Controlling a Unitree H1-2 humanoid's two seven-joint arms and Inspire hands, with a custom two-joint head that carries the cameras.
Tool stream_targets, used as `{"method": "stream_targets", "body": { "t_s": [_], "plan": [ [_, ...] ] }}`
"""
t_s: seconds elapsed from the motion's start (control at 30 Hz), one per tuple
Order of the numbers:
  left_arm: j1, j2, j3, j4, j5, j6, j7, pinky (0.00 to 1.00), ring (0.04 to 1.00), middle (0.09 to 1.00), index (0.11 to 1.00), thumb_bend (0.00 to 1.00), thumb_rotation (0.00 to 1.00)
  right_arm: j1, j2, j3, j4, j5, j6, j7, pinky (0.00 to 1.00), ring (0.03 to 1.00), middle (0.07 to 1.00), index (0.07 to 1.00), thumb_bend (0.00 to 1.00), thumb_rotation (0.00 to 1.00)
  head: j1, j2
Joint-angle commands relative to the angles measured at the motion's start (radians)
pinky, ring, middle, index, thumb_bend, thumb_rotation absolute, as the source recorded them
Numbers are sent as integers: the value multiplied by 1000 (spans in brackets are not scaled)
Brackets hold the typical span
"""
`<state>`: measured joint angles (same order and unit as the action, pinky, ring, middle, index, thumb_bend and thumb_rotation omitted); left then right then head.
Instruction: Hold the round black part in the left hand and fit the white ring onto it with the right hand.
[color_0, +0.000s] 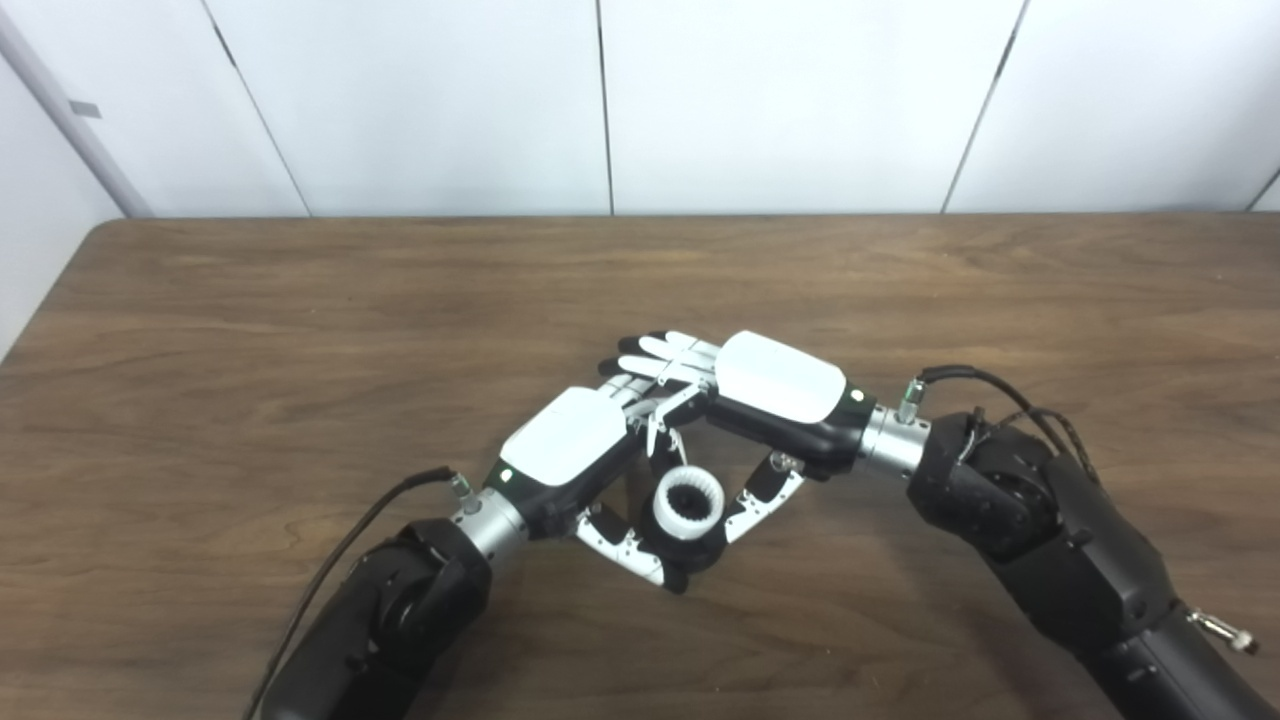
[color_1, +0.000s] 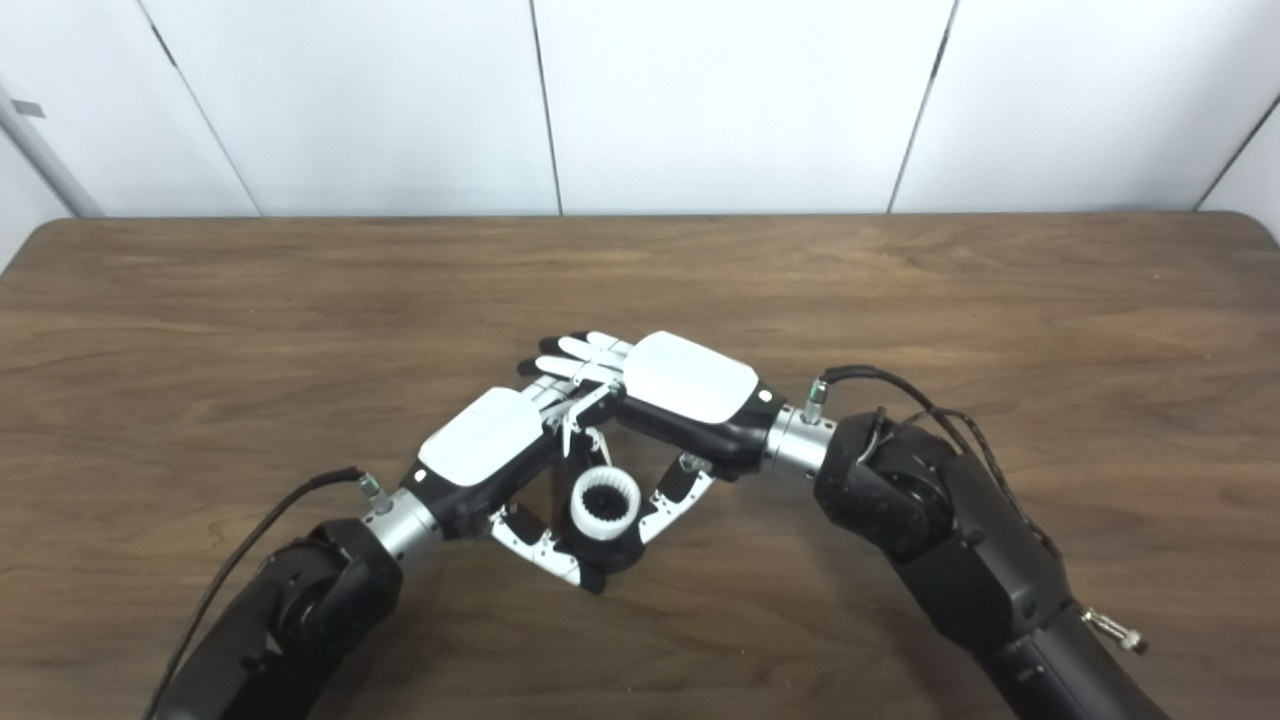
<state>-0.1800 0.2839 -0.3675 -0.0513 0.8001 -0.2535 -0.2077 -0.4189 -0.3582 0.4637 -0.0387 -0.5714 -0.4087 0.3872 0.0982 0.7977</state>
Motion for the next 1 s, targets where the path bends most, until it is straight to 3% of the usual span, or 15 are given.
{"method": "stream_targets", "body": {
  "t_s": [0.0, 0.17, 0.2, 0.23, 0.3, 0.97],
  "plan": [
    [-32, -32, -18, -5, 17, 1, 23, 1000, 1000, 880, 481, 524, 55, 11, -7, 33, -12, -66, 20, 46, 1000, 1000, 974, 485, 525, 142, -3, 1],
    [-43, -49, -37, 27, 47, 5, 51, 1000, 1000, 869, 479, 523, 51, 16, -27, 40, -64, -46, 86, 104, 1000, 1000, 978, 491, 523, 153, 5, -11],
    [-44, -53, -42, 32, 56, 10, 56, 1000, 1000, 870, 479, 523, 51, 17, -30, 39, -72, -39, 98, 114, 1000, 1000, 974, 533, 757, 213, 11, -13],
    [-45, -58, -47, 34, 63, 16, 58, 1000, 1000, 871, 479, 523, 51, 17, -34, 38, -78, -32, 105, 121, 1000, 1000, 973, 557, 876, 246, 19, -15],
    [-48, -64, -54, 36, 68, 26, 54, 1000, 1000, 877, 479, 523, 50, 18, -40, 35, -84, -23, 113, 128, 1000, 1000, 971, 579, 976, 273, 28, -16],
    [-61, -92, -91, 108, 121, 57, 177, 1000, 1000, 873, 471, 526, 59, 18, -42, 18, -101, 4, 137, 145, 1000, 1000, 981, 624, 1000, 274, 57, -29]
  ]
}}
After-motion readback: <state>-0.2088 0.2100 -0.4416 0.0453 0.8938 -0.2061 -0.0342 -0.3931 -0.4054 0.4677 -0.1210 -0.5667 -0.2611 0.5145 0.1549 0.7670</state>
